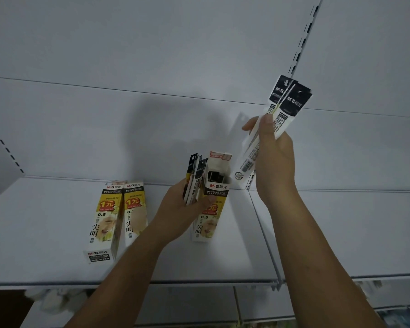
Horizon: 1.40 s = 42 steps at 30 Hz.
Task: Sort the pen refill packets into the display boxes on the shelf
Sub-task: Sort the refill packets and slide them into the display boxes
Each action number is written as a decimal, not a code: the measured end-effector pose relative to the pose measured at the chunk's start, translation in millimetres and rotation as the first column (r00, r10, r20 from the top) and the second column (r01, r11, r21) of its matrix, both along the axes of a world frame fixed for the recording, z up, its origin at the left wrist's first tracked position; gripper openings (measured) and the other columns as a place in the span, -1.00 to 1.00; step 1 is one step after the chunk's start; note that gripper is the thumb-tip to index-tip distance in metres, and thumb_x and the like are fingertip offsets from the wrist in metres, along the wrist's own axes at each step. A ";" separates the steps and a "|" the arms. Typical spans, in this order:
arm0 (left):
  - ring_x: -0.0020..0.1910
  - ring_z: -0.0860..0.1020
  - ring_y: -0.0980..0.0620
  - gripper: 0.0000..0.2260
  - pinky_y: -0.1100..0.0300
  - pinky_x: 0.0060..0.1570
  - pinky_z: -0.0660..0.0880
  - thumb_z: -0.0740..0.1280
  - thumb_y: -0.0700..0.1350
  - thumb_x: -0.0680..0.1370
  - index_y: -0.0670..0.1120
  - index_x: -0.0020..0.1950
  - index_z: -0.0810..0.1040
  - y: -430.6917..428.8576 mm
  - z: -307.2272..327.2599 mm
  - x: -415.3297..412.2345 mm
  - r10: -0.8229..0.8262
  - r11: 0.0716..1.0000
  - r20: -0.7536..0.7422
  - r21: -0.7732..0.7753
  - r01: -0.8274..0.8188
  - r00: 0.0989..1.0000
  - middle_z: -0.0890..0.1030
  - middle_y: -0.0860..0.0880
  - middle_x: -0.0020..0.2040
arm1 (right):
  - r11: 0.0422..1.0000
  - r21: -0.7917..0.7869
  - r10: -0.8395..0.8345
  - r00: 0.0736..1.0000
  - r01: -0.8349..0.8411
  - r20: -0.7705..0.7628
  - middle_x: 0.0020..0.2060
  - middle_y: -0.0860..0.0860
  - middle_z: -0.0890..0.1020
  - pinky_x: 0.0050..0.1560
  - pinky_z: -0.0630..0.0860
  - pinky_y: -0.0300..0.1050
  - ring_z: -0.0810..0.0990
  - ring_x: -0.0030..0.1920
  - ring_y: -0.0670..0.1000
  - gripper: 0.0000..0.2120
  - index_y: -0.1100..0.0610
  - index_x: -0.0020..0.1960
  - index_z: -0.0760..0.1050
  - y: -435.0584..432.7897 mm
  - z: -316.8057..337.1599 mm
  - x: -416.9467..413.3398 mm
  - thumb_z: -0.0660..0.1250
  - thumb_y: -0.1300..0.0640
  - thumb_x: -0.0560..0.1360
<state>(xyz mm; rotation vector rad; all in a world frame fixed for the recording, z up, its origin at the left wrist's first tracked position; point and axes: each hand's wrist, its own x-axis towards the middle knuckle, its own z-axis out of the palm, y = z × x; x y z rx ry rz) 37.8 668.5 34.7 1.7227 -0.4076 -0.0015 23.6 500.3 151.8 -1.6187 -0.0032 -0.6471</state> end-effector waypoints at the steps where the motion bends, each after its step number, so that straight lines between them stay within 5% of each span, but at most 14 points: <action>1: -0.38 0.57 0.35 -0.76 0.50 -0.33 0.44 0.45 -0.18 0.61 -0.04 0.27 0.62 0.0 0.1 -0.5 -0.004 1.000 0.002 0.004 0.004 1.000 0.66 0.31 -0.28 | 1.000 -0.005 0.001 1.000 -0.001 0.025 -0.19 -0.10 0.56 -0.19 0.46 -0.36 0.49 -0.24 -0.16 -0.61 -0.08 -0.16 0.58 2.3 -0.4 1.4 0.11 -0.09 0.74; 4: -0.35 0.58 0.35 -0.77 0.49 -0.31 0.46 0.46 -0.14 0.60 0.00 0.26 0.62 0.1 0.6 -1.4 -0.010 1.000 0.009 0.014 0.010 1.000 0.68 0.32 -0.22 | 0.997 -0.076 0.025 0.997 -0.020 0.076 -0.18 0.00 0.52 -0.25 0.41 -0.37 0.44 -0.27 -0.17 -0.69 -0.03 -0.08 0.57 8.0 -5.8 7.9 0.14 -0.02 0.74; 8: -0.31 0.60 0.35 -0.75 0.48 -0.30 0.47 0.47 -0.14 0.60 0.01 0.27 0.63 0.1 0.8 -2.4 -0.005 1.000 0.011 0.015 0.005 1.000 0.71 0.29 -0.16 | 0.989 -0.135 0.073 0.996 -0.065 0.055 -0.23 -0.16 0.61 -0.10 0.51 -0.39 0.55 -0.19 -0.27 -0.78 0.07 0.10 0.60 11.6 -17.7 14.8 0.20 0.04 0.73; 11: -0.26 0.62 0.34 -0.76 0.47 -0.28 0.48 0.48 -0.13 0.59 0.07 0.23 0.62 0.3 -0.6 -2.5 0.006 1.000 0.012 0.010 -0.006 1.000 0.71 0.31 -0.12 | 0.994 -0.077 0.087 0.994 -0.082 0.061 -0.14 0.03 0.65 -0.09 0.58 -0.37 0.64 -0.11 -0.29 -0.80 0.20 0.17 0.59 13.2 -22.1 14.0 0.23 0.12 0.72; 14: -0.26 0.62 0.34 -0.76 0.47 -0.28 0.49 0.48 -0.13 0.59 0.12 0.20 0.61 0.8 -0.9 -2.7 0.014 1.000 0.023 0.027 -0.014 1.000 0.70 0.34 -0.13 | 0.994 -0.074 0.091 0.992 -0.085 0.084 -0.11 -0.14 0.66 -0.10 0.62 -0.30 0.69 -0.07 -0.20 -0.82 0.19 0.17 0.59 15.1 -24.9 13.9 0.28 0.12 0.70; 18: -0.33 0.59 0.35 -0.78 0.48 -0.30 0.47 0.46 -0.19 0.60 -0.01 0.23 0.62 2.3 0.4 -2.7 0.018 1.000 0.031 0.025 -0.019 0.999 0.67 0.33 -0.24 | 0.975 -0.211 0.090 0.994 -0.076 0.058 -0.21 -0.05 0.66 -0.16 0.59 -0.30 0.67 -0.16 -0.13 -0.89 0.11 0.07 0.58 13.3 -31.9 12.4 0.31 0.09 0.69; 22: -0.33 0.60 0.34 -0.78 0.48 -0.30 0.47 0.47 -0.16 0.59 -0.01 0.23 0.62 3.6 0.5 -3.1 0.023 0.999 0.034 0.021 -0.024 0.999 0.67 0.33 -0.23 | 0.937 -0.346 0.053 0.999 -0.051 -0.003 -0.40 0.03 0.58 -0.42 0.49 -0.20 0.61 -0.37 -0.07 -0.64 0.17 -0.23 0.46 8.8 -35.6 9.8 0.29 0.02 0.69; 25: -0.35 0.58 0.35 -0.77 0.49 -0.31 0.45 0.45 -0.18 0.60 -0.05 0.25 0.62 2.3 1.1 -3.1 0.020 1.000 0.038 0.024 -0.020 0.999 0.64 0.34 -0.30 | 0.867 -0.480 0.103 0.991 -0.133 -0.087 -0.36 0.11 0.65 -0.40 0.50 -0.05 0.62 -0.37 0.05 -0.51 0.27 -0.20 0.56 5.0 -36.7 11.0 0.27 -0.11 0.68; 28: -0.35 0.58 0.35 -0.78 0.49 -0.31 0.45 0.45 -0.17 0.61 -0.06 0.25 0.61 1.2 2.5 -2.5 0.017 0.999 0.047 0.033 -0.019 0.999 0.63 0.35 -0.30 | 0.838 -0.511 0.139 0.980 -0.194 -0.145 -0.36 0.07 0.65 -0.38 0.48 -0.17 0.62 -0.34 0.03 -0.55 0.19 -0.20 0.58 1.8 -35.8 10.9 0.31 -0.16 0.65; 33: -0.35 0.58 0.35 -0.80 0.48 -0.31 0.46 0.45 -0.16 0.61 -0.02 0.23 0.62 1.3 1.3 -2.0 0.020 0.999 0.051 0.040 -0.022 0.999 0.65 0.34 -0.27 | 0.840 -0.526 0.098 0.991 -0.133 -0.093 -0.19 -0.20 0.67 -0.21 0.44 -0.38 0.59 -0.17 -0.15 -0.91 -0.09 -0.05 0.63 -5.1 -34.4 14.7 0.42 -0.08 0.59; 42: -0.34 0.59 0.34 -0.78 0.47 -0.29 0.47 0.45 -0.14 0.61 -0.02 0.25 0.62 0.4 2.4 -0.8 0.016 0.999 0.057 0.040 -0.018 0.998 0.66 0.33 -0.26 | 0.781 -0.610 0.107 0.991 -0.136 -0.084 -0.20 -0.21 0.68 -0.26 0.42 -0.32 0.53 -0.23 -0.13 -0.87 -0.20 -0.12 0.62 -8.0 -40.5 13.3 0.42 -0.02 0.60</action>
